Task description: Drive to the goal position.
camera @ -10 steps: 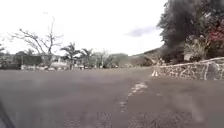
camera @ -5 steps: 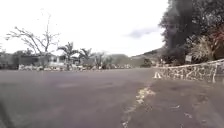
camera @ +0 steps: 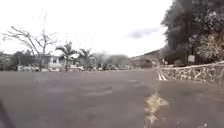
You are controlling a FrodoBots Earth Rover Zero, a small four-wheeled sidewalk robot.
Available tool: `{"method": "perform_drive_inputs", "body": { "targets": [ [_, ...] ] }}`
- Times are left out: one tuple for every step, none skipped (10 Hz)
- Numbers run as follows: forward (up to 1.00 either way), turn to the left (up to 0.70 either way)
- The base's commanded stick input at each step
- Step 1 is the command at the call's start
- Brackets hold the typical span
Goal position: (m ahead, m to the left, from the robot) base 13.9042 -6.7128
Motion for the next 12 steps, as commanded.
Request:
{"method": "perform_drive_inputs", "body": {
  "targets": [
    [1.0, -0.1],
    [1.0, -0.19],
    [1.0, -0.14],
    [1.0, -0.07],
    [1.0, -0.01],
    [1.0, 0.0],
    [1.0, 0.0],
    [1.0, -0.01],
    [1.0, -0.05],
    [1.0, -0.1],
    [1.0, -0.29],
    [1.0, -0.19]
  ]
}}
